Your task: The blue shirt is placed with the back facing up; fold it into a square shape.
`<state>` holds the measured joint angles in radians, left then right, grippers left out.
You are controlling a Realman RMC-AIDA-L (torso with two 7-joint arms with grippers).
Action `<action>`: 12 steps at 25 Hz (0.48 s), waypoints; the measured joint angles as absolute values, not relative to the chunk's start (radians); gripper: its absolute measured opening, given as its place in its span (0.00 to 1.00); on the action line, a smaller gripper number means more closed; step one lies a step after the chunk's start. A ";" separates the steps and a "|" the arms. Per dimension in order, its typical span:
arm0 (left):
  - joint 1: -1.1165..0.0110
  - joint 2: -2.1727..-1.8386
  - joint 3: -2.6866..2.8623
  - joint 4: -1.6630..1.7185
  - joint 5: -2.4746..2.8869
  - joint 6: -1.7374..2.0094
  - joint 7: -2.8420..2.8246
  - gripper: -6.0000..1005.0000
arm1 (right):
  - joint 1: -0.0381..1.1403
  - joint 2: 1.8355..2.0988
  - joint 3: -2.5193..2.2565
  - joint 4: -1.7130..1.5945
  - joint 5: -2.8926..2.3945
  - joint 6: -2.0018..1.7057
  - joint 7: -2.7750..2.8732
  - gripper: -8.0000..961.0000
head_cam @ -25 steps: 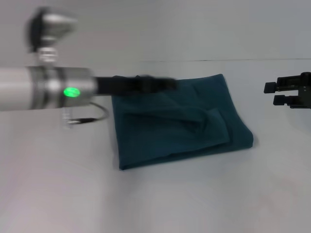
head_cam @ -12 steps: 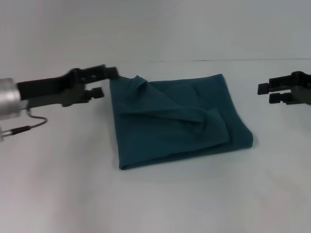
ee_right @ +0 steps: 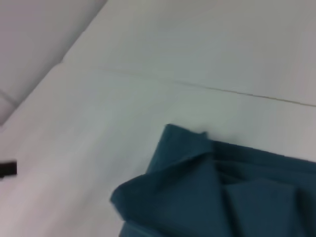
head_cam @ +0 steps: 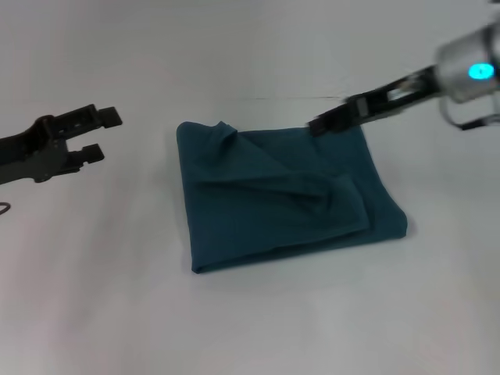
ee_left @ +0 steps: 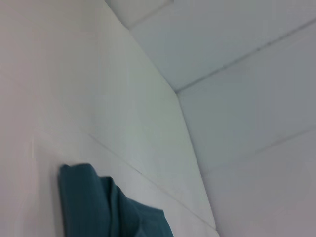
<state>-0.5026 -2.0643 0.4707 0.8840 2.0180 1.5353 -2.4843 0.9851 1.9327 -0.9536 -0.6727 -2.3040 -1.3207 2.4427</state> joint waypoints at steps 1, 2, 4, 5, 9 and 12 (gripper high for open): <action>-0.501 -2.063 0.462 0.884 2.019 1.537 -2.484 0.94 | 1.005 1.945 -0.982 -0.673 -2.320 -1.311 2.440 0.63; -0.501 -2.063 0.457 0.884 2.019 1.538 -2.484 0.94 | 1.022 1.957 -1.011 -0.673 -2.340 -1.304 2.438 0.63; -0.500 -2.062 0.452 0.884 2.020 1.539 -2.485 0.94 | 1.050 1.983 -1.052 -0.674 -2.387 -1.286 2.433 0.63; -0.500 -2.062 0.451 0.884 2.020 1.539 -2.485 0.94 | 1.061 2.000 -1.069 -0.674 -2.413 -1.276 2.430 0.63; -0.499 -2.062 0.451 0.880 2.020 1.532 -2.485 0.94 | 1.081 2.055 -1.103 -0.675 -2.471 -1.245 2.376 0.63; -0.501 -2.062 0.450 0.878 2.020 1.526 -2.485 0.94 | 1.083 2.078 -1.114 -0.679 -2.481 -1.227 2.322 0.63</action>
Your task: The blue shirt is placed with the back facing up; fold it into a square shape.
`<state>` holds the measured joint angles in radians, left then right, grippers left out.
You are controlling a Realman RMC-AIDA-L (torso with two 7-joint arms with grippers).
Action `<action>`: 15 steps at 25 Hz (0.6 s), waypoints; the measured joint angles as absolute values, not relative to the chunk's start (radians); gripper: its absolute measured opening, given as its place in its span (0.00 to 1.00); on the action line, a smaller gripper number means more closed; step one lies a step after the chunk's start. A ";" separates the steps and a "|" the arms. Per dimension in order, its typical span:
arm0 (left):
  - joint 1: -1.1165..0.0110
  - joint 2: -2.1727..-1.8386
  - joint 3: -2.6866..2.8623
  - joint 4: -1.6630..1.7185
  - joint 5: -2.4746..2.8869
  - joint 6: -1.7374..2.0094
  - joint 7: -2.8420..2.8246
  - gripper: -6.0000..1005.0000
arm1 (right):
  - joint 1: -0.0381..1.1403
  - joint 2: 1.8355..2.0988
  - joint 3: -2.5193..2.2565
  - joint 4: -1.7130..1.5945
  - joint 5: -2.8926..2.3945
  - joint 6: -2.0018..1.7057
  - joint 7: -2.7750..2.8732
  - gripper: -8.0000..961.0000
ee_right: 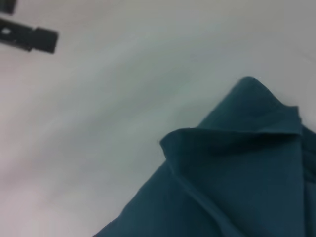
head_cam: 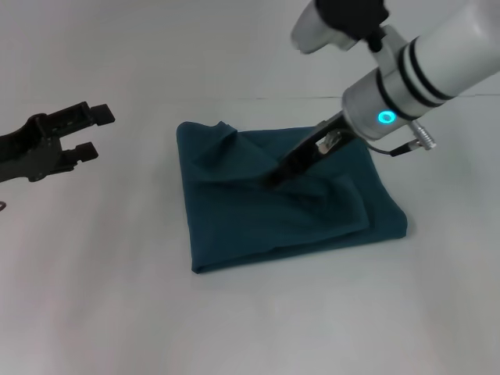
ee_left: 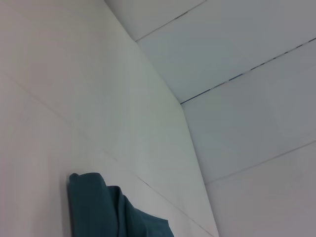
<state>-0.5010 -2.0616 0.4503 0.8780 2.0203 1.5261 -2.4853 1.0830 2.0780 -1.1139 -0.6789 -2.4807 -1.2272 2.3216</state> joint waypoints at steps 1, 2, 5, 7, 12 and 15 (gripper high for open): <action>-0.502 -2.062 0.450 0.876 2.020 1.525 -2.486 0.94 | 1.083 2.082 -1.120 -0.680 -2.485 -1.214 2.309 0.63; -0.504 -2.062 0.450 0.872 2.020 1.524 -2.486 0.94 | 1.082 2.085 -1.131 -0.682 -2.488 -1.200 2.301 0.63; -0.510 -2.062 0.452 0.860 2.020 1.517 -2.486 0.94 | 1.077 2.088 -1.188 -0.683 -2.492 -1.145 2.286 0.63; -0.513 -2.062 0.455 0.855 2.020 1.511 -2.487 0.94 | 1.076 2.088 -1.216 -0.683 -2.492 -1.119 2.285 0.63; -0.521 -2.062 0.458 0.838 2.020 1.495 -2.483 0.94 | 1.080 2.092 -1.268 -0.675 -2.493 -1.079 2.277 0.63; -0.522 -2.062 0.458 0.837 2.020 1.486 -2.481 0.94 | 1.084 2.096 -1.314 -0.664 -2.493 -1.063 2.278 0.63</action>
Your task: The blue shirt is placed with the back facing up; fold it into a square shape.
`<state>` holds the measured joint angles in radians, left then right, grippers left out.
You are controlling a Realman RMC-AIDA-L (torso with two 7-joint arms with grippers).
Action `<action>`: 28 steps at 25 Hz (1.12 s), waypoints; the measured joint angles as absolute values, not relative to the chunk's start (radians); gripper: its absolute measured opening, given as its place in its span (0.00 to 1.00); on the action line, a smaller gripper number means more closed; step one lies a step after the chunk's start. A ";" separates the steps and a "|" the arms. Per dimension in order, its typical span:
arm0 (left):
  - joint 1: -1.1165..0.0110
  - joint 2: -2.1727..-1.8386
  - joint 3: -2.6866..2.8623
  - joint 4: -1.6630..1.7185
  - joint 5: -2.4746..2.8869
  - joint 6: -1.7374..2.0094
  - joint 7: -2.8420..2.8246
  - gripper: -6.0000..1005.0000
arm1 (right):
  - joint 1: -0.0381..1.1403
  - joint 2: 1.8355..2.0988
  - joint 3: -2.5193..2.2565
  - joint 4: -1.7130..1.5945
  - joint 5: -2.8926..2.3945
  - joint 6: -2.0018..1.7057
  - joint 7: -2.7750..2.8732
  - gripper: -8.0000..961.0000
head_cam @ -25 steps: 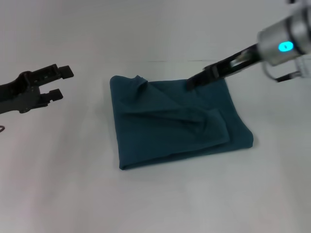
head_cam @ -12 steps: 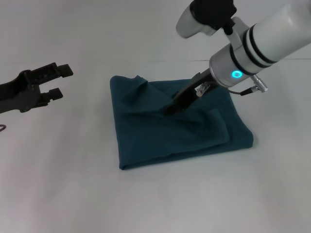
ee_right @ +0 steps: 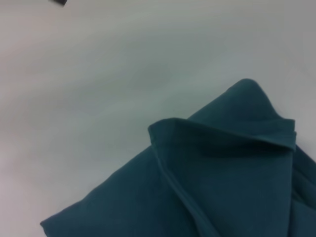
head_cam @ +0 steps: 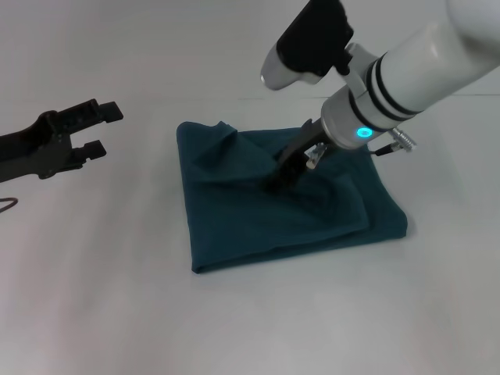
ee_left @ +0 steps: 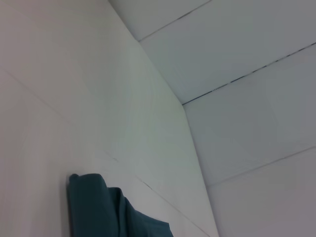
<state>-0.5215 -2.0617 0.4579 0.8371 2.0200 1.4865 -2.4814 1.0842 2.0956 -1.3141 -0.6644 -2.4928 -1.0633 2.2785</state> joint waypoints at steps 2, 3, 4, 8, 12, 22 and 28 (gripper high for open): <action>-0.522 -2.062 0.457 0.836 2.019 1.481 -2.480 0.94 | 1.085 2.097 -1.331 -0.661 -2.493 -1.056 2.283 0.62; -0.522 -2.062 0.458 0.834 2.017 1.479 -2.479 0.94 | 1.085 2.097 -1.335 -0.660 -2.493 -1.052 2.287 0.62; -0.522 -2.062 0.457 0.831 2.016 1.476 -2.479 0.94 | 1.085 2.097 -1.336 -0.660 -2.493 -1.046 2.292 0.62; -0.524 -2.062 0.458 0.827 2.016 1.467 -2.477 0.94 | 1.085 2.097 -1.346 -0.659 -2.493 -1.031 2.301 0.57; -0.526 -2.062 0.459 0.827 2.014 1.458 -2.476 0.93 | 1.090 2.097 -1.398 -0.644 -2.493 -1.022 2.305 0.46; -0.528 -2.061 0.457 0.825 2.011 1.441 -2.466 0.93 | 1.120 2.092 -1.411 -0.588 -2.496 -0.984 2.355 0.23; -0.528 -2.060 0.454 0.825 2.011 1.434 -2.464 0.93 | 1.122 2.095 -1.409 -0.591 -2.525 -0.974 2.385 0.02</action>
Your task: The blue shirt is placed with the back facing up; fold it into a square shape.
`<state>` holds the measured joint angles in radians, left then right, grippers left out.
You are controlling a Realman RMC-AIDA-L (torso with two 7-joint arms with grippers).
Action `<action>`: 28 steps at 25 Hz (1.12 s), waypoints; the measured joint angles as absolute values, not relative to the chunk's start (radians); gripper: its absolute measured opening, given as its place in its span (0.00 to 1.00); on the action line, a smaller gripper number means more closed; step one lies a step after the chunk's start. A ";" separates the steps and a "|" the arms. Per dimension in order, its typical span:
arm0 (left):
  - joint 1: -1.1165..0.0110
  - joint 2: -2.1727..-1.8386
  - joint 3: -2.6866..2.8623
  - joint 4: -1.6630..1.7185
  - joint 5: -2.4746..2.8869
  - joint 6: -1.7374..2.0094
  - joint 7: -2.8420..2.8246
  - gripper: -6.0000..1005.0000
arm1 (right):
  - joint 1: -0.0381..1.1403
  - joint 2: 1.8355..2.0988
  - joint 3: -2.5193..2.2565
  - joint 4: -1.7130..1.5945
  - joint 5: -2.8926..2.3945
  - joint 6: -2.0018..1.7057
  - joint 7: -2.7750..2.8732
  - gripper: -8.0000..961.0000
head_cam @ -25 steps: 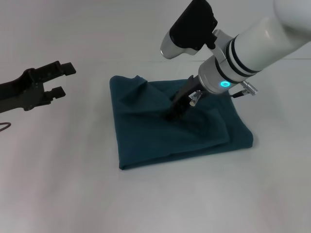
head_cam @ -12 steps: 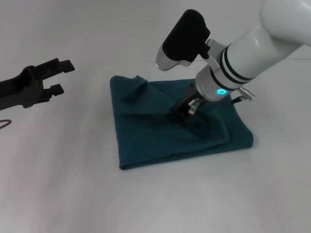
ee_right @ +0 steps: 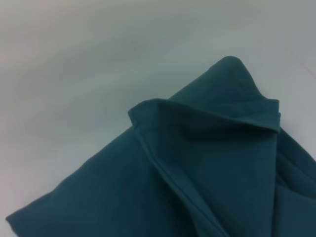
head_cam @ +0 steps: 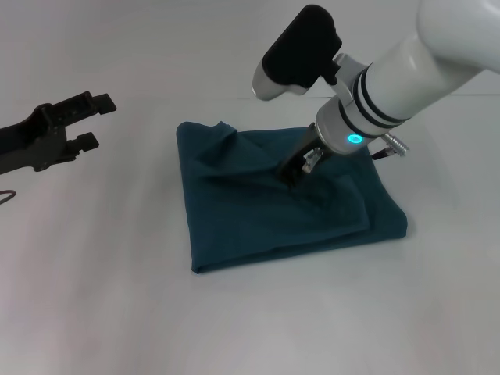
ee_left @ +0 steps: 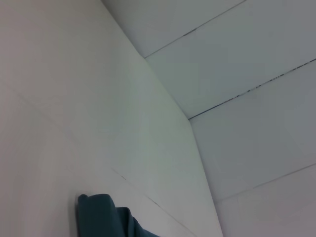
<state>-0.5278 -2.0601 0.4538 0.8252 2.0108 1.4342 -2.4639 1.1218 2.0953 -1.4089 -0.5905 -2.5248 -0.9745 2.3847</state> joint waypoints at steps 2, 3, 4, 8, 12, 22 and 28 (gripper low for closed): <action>-0.528 -2.060 0.453 0.825 2.011 1.434 -2.464 0.93 | 1.115 2.093 -1.393 -0.605 -2.524 -0.980 2.405 0.02; -0.528 -2.060 0.453 0.825 2.011 1.434 -2.464 0.93 | 1.109 2.090 -1.384 -0.614 -2.525 -0.985 2.418 0.02; -0.528 -2.060 0.453 0.825 2.011 1.434 -2.464 0.93 | 1.101 2.089 -1.375 -0.626 -2.525 -0.991 2.433 0.02; -0.528 -2.059 0.451 0.825 2.011 1.434 -2.464 0.93 | 1.045 2.084 -1.331 -0.706 -2.529 -1.031 2.481 0.02; -0.528 -2.059 0.451 0.825 2.011 1.434 -2.464 0.93 | 0.972 2.083 -1.304 -0.801 -2.531 -1.068 2.533 0.02; -0.529 -2.059 0.451 0.825 2.011 1.441 -2.463 0.93 | 0.885 2.073 -1.215 -0.882 -2.576 -1.098 2.636 0.02; -0.529 -2.059 0.451 0.825 2.010 1.442 -2.462 0.93 | 0.880 2.085 -1.169 -0.872 -2.661 -1.075 2.671 0.02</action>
